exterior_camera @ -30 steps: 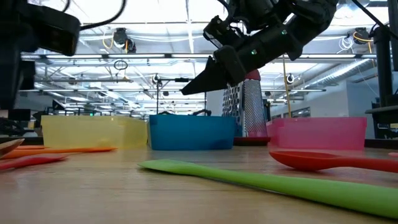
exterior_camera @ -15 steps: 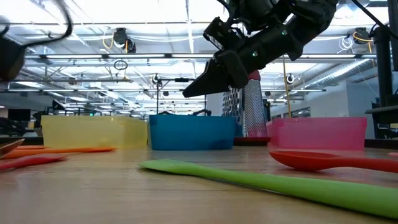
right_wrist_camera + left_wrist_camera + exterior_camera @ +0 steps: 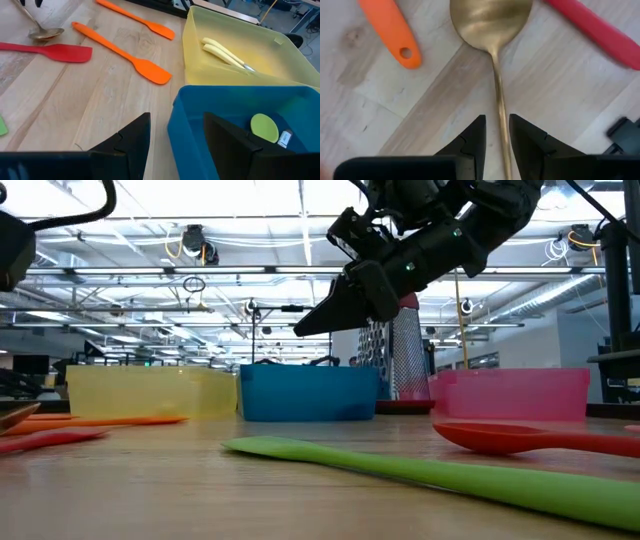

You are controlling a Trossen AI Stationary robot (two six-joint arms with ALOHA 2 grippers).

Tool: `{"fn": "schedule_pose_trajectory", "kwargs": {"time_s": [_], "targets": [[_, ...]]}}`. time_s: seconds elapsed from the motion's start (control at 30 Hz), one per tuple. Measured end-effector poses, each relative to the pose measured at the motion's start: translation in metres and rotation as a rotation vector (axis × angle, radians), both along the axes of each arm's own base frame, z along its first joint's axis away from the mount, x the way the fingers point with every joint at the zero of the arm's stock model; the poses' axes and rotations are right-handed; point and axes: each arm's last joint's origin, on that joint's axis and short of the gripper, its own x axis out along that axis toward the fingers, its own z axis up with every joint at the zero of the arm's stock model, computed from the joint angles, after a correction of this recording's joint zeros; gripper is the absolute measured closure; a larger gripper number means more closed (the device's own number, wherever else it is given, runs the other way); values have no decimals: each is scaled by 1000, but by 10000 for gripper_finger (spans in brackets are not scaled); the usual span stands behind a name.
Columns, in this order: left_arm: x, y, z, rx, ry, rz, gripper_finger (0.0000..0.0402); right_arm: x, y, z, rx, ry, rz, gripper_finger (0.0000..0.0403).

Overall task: Pick & Place Kitchen Items
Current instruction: Put the gold serving spoon into the blue bin

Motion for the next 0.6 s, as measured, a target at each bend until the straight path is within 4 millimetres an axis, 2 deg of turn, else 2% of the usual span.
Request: {"fn": "schedule_pose_trajectory", "kwargs": {"time_s": [0.23, 0.6], "targets": [[2, 0, 2, 31, -38, 21, 314, 0, 0, 0, 1, 1, 0, 225], [11, -10, -28, 41, 7, -10, 314, 0, 0, 0, 1, 1, -1, 225]]}}
